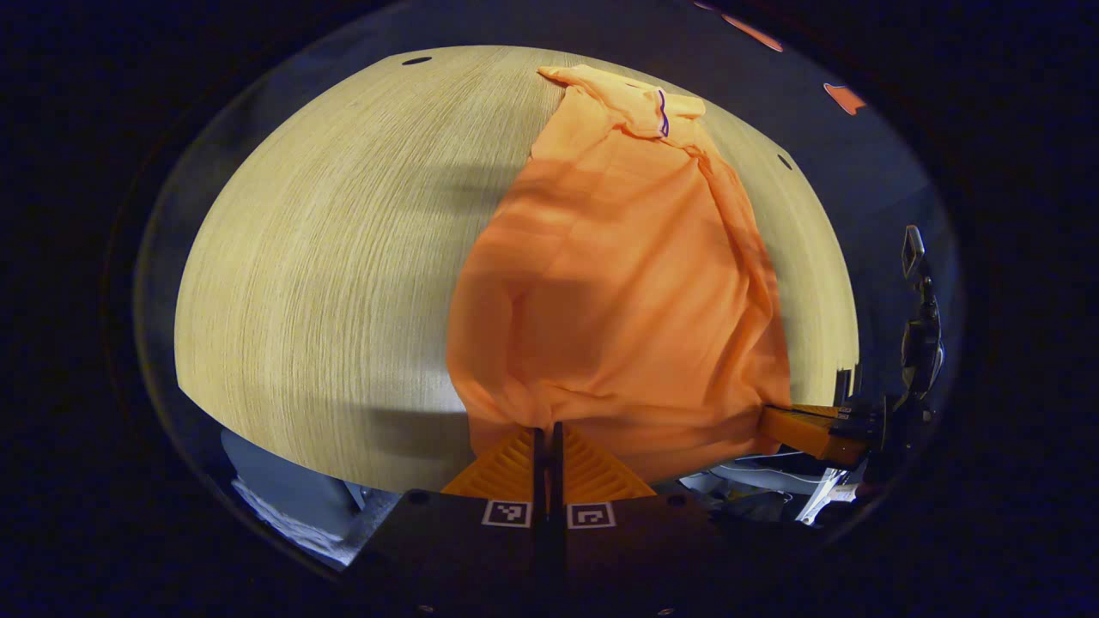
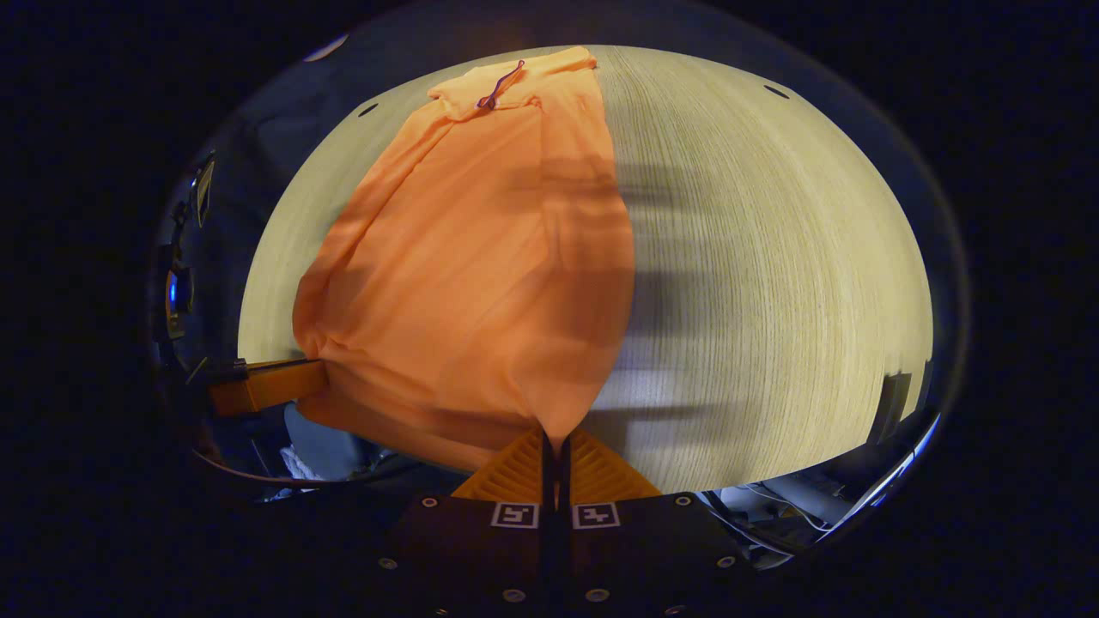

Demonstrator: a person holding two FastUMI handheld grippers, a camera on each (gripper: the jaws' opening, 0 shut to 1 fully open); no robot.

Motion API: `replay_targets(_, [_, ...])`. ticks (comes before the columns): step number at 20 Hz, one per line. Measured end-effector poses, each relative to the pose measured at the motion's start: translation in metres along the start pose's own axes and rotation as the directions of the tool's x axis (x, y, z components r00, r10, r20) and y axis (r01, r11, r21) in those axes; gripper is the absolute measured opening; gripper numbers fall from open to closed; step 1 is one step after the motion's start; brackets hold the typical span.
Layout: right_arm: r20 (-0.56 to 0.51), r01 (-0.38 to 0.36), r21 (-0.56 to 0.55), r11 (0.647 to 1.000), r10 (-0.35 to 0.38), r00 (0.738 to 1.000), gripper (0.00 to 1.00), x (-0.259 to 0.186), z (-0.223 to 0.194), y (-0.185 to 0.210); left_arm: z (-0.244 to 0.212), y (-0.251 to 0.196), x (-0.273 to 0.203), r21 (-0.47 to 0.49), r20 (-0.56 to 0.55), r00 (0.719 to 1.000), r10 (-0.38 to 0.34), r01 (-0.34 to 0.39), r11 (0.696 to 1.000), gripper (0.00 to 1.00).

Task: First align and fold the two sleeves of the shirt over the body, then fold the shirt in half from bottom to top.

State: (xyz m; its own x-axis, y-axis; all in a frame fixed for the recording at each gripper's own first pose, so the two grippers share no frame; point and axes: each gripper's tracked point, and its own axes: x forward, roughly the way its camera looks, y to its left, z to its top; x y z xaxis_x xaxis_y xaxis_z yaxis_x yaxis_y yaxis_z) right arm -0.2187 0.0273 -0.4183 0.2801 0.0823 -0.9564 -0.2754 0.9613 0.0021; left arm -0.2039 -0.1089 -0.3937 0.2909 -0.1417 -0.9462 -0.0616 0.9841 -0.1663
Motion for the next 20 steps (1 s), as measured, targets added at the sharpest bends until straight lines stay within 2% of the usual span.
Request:
replay_targets(11, [0.116, -0.029, -0.001, 1.000, 0.029, 0.993, 0.00, -0.040, 0.071, 0.010, 0.061, -0.014, -0.034, -0.006, 0.122, 0.991, -0.060, 0.061, 0.998, 0.01])
replay_targets(16, [0.158, -0.031, -0.003, 1.000, 0.031, 0.987, 0.00, -0.053, 0.108, 0.011, 0.104, -0.015, -0.045, 0.013, 0.175, 0.982, -0.075, 0.074, 0.997, 0.01])
replay_targets(17, [0.166, -0.031, -0.003, 1.000, 0.031, 0.986, 0.05, -0.055, 0.116, 0.012, 0.114, -0.017, -0.048, 0.017, 0.186, 0.979, -0.080, 0.078, 0.997, 0.01])
replay_targets(20, [0.205, -0.025, -0.009, 1.000, 0.027, 0.978, 0.00, -0.060, 0.149, 0.009, 0.143, -0.022, -0.050, 0.024, 0.211, 0.972, -0.099, 0.096, 0.995, 0.01])
